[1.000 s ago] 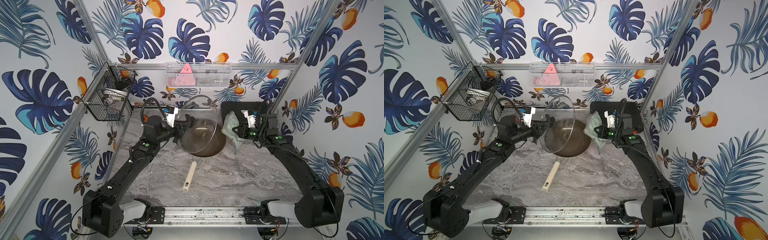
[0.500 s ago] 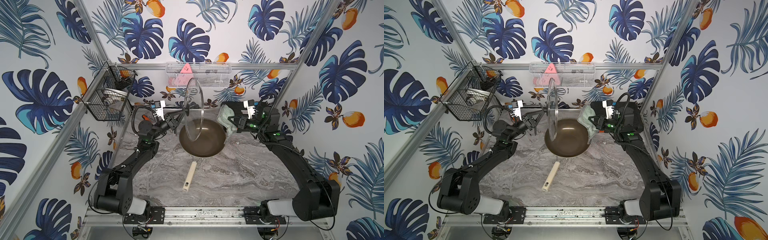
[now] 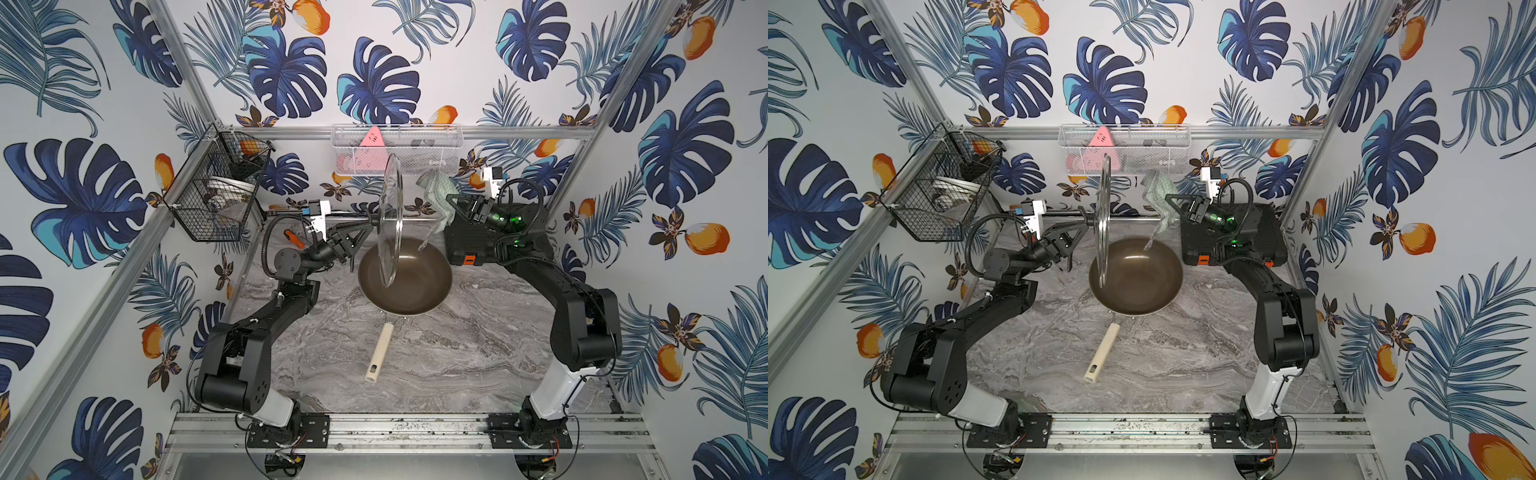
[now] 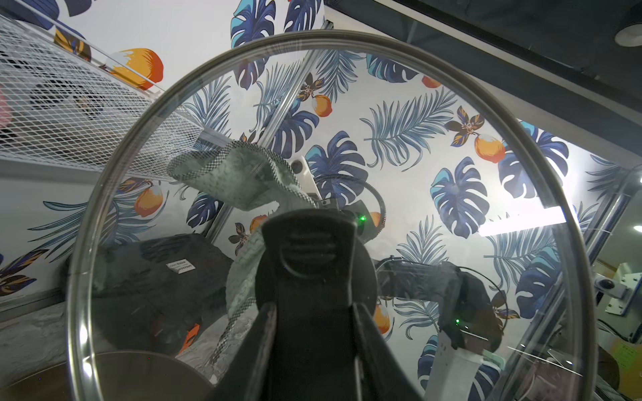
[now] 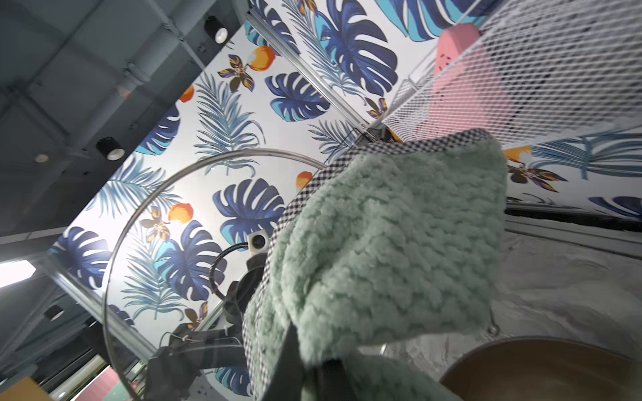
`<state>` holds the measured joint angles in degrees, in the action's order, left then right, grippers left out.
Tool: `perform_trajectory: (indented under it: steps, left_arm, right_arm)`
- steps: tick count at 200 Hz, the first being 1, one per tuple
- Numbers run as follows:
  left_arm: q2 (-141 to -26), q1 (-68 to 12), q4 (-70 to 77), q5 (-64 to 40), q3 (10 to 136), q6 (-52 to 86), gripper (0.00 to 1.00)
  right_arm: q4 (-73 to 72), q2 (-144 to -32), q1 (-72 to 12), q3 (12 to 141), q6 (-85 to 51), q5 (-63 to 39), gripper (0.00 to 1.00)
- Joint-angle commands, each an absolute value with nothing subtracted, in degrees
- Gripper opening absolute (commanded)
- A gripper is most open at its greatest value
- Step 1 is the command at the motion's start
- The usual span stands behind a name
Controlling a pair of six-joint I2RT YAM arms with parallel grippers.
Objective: Wipe the pot lid with a cloth
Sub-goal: Wipe the pot lid.
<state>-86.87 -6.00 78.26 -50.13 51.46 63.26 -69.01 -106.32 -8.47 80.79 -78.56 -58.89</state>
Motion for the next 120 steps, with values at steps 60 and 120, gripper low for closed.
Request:
perform_trajectory:
  steps: [60, 120]
  left_arm:
    - [-88.5, -5.8, 88.2, -46.3, 52.3, 65.3, 0.00]
    - [-89.1, -5.8, 88.2, -45.0, 51.9, 65.1, 0.00]
  right_arm:
    - [-71.7, -103.8, -13.9, 82.7, -80.5, -61.4, 0.00]
    - [-59.3, -100.3, -20.1, 82.5, -70.4, -60.4, 0.00]
